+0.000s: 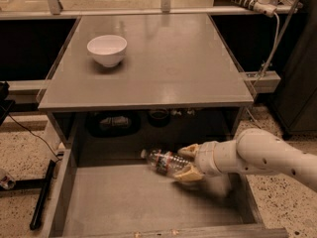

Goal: Place water bottle into top drawer

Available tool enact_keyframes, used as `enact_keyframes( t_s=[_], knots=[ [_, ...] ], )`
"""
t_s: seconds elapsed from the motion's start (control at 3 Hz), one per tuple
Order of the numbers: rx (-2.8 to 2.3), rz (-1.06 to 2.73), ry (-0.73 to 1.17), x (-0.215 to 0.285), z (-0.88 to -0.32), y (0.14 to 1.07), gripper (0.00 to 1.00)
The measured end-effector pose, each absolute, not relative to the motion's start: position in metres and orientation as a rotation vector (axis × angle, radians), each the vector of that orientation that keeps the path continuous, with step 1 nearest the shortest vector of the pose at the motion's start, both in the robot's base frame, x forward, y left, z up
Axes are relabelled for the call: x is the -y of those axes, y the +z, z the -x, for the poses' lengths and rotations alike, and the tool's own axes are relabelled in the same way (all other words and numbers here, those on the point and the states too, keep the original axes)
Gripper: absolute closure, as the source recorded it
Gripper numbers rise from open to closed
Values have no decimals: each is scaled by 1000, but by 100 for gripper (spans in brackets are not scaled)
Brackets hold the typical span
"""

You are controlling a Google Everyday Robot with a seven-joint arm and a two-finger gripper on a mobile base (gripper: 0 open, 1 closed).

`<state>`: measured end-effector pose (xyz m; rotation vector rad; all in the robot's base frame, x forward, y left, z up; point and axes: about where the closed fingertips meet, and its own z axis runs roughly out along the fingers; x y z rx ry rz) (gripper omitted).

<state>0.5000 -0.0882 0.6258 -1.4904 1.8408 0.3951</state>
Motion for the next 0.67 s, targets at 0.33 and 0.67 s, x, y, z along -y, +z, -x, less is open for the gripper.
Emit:
enact_keyframes(
  t_s=[0.33, 0.67],
  knots=[
    [-1841, 1490, 395, 88, -500, 626, 0],
    [-1841, 1490, 395, 88, -500, 626, 0]
  ],
)
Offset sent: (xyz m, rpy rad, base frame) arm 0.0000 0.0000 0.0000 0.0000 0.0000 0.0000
